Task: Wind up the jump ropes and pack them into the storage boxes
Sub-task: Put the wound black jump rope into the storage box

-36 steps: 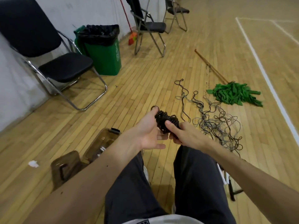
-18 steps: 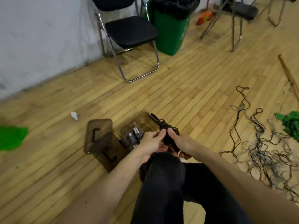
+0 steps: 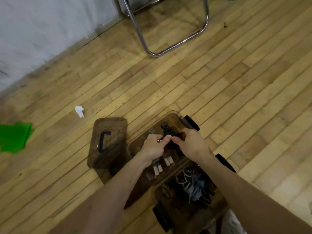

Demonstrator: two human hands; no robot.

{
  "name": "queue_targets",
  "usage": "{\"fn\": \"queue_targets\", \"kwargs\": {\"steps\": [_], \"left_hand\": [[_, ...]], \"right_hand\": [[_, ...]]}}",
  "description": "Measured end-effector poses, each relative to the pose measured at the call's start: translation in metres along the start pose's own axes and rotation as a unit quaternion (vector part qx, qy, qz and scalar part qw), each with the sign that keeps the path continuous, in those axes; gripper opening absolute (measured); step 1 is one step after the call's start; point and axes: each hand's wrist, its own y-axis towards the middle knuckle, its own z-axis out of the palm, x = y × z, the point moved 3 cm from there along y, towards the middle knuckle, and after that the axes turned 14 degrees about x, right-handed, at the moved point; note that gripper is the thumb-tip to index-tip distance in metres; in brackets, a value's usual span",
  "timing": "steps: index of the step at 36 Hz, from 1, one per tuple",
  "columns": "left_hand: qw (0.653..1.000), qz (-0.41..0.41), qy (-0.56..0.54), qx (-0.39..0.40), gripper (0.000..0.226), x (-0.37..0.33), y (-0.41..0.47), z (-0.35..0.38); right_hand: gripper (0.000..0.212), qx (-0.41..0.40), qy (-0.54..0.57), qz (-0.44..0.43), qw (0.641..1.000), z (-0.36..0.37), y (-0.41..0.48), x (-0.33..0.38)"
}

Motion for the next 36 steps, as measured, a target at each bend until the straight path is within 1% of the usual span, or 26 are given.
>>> {"fn": "queue_targets", "kwargs": {"steps": [1,5,7,10,12,15,17,18,19,21,22,24,26,27,28,29,30,31,32,34,36], "left_hand": [[1.000,-0.004,0.013,0.005,0.053,0.004,0.027,0.001],[0.997,-0.030,0.064,0.012,0.039,0.016,0.086,0.007],[0.994,-0.055,0.090,0.011,0.035,0.026,0.111,0.014],[0.987,-0.100,0.123,0.015,0.029,0.048,0.132,0.019],[0.981,-0.116,0.157,-0.016,0.027,0.056,0.140,0.022],[0.966,-0.112,0.222,-0.073,0.032,0.055,0.143,0.028],[0.960,-0.095,0.243,-0.099,0.024,0.052,0.145,0.031],[0.961,-0.084,0.237,-0.110,0.018,0.052,0.146,0.030],[0.966,-0.079,0.218,-0.112,0.017,0.052,0.146,0.029],[0.979,-0.080,0.161,-0.096,0.024,0.051,0.143,0.026],[0.985,-0.082,0.122,-0.086,0.021,0.049,0.140,0.024],[0.991,-0.097,0.064,-0.067,0.019,0.043,0.133,0.015],[0.990,-0.107,0.074,-0.047,0.018,0.029,0.119,0.004],[0.988,-0.099,0.109,-0.048,0.012,0.019,0.110,-0.002],[0.982,-0.080,0.163,-0.059,0.004,0.005,0.098,-0.005],[0.971,-0.056,0.218,-0.078,0.009,-0.009,0.086,-0.009],[0.960,-0.028,0.262,-0.097,0.019,-0.026,0.069,-0.009],[0.950,-0.005,0.294,-0.105,0.027,-0.043,0.052,-0.006],[0.943,0.019,0.315,-0.103,0.028,-0.060,0.033,-0.002],[0.936,0.067,0.340,-0.065,0.024,-0.096,-0.004,0.023],[0.933,0.120,0.339,-0.014,0.024,-0.129,-0.038,0.055]], "right_hand": [[0.033,0.002,-0.001,0.003,1.000,0.003,0.022,-0.009],[0.033,0.003,-0.049,0.012,0.999,0.012,0.064,-0.032],[0.032,0.030,-0.067,0.034,0.997,0.022,0.081,-0.044],[0.025,0.078,-0.096,0.047,0.991,0.039,0.096,-0.047],[0.024,0.093,-0.124,0.042,0.987,0.050,0.103,-0.046],[0.028,0.112,-0.156,0.046,0.980,0.060,0.111,-0.049],[0.030,0.115,-0.169,0.041,0.978,0.063,0.114,-0.051],[0.030,0.114,-0.171,0.038,0.978,0.063,0.116,-0.052],[0.029,0.117,-0.171,0.039,0.978,0.064,0.115,-0.053],[0.030,0.125,-0.160,0.046,0.978,0.063,0.112,-0.053],[0.033,0.125,-0.153,0.049,0.979,0.063,0.110,-0.052],[0.044,0.107,-0.138,0.048,0.983,0.058,0.102,-0.049],[0.055,0.082,-0.117,0.042,0.989,0.048,0.087,-0.049],[0.054,0.072,-0.116,0.033,0.990,0.041,0.078,-0.048],[0.047,0.066,-0.121,0.025,0.990,0.031,0.064,-0.048],[0.038,0.064,-0.129,0.017,0.989,0.020,0.051,-0.050],[0.030,0.064,-0.137,0.010,0.988,0.007,0.033,-0.051],[0.027,0.065,-0.141,0.010,0.988,-0.007,0.013,-0.052],[0.028,0.064,-0.139,0.011,0.988,-0.022,-0.010,-0.053],[0.033,0.051,-0.121,0.023,0.991,-0.055,-0.068,-0.062],[0.035,0.027,-0.058,0.026,0.998,-0.086,-0.123,-0.073]]}}
